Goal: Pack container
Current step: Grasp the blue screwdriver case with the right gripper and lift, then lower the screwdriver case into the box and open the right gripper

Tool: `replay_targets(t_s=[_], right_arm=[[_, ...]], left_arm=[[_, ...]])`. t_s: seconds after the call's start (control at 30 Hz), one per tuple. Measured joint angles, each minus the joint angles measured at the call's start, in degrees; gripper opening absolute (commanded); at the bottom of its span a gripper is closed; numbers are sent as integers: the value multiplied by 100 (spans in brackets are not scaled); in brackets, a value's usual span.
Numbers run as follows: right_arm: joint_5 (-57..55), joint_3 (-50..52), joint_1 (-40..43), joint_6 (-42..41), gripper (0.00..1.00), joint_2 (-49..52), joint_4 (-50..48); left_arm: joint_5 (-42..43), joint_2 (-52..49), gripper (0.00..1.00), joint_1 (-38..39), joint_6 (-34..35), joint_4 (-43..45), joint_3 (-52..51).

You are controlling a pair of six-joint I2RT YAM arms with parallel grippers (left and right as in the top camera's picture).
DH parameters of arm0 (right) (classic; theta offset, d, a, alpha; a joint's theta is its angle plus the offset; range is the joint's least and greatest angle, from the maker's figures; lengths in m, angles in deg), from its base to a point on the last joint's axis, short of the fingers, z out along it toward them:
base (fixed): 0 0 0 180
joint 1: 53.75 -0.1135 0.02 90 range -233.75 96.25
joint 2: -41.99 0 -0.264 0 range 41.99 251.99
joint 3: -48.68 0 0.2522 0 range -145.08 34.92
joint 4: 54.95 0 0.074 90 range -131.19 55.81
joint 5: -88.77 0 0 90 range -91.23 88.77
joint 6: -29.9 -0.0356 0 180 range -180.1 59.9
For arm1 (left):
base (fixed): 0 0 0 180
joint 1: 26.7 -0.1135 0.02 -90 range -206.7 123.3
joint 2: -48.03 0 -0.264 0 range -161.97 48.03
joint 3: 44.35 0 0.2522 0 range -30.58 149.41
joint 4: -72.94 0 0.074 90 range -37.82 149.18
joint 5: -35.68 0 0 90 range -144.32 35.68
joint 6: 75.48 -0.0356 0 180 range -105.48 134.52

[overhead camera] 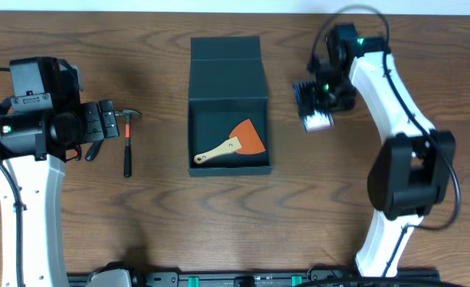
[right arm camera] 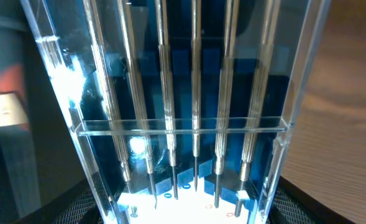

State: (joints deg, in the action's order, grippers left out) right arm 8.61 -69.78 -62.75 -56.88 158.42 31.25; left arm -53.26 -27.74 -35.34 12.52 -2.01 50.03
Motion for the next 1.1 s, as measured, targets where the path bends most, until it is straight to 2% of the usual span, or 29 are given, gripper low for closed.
replay_targets(t_s=[0.07, 0.2, 0.27, 0.43, 0.77, 1.1], right_arm=[[26, -310, -273, 87, 1, -321, 103], [85, -695, -1073, 529, 3, -970, 33], [120, -772, -1602, 868, 1, -1222, -28], [127, -785, -2337, 1532, 1, -1217, -79], [-22, -612, -2479, 3604, 1, -492, -190], [-39, -612, -2483, 4352, 1, 516, -581]], left_arm=[[2, 0, 98, 0, 0, 0, 0], [0, 0, 98, 0, 0, 2, 0], [0, 0, 98, 0, 0, 2, 0], [0, 0, 98, 0, 0, 0, 0], [0, 0, 99, 0, 0, 0, 0], [0, 0, 98, 0, 0, 2, 0]])
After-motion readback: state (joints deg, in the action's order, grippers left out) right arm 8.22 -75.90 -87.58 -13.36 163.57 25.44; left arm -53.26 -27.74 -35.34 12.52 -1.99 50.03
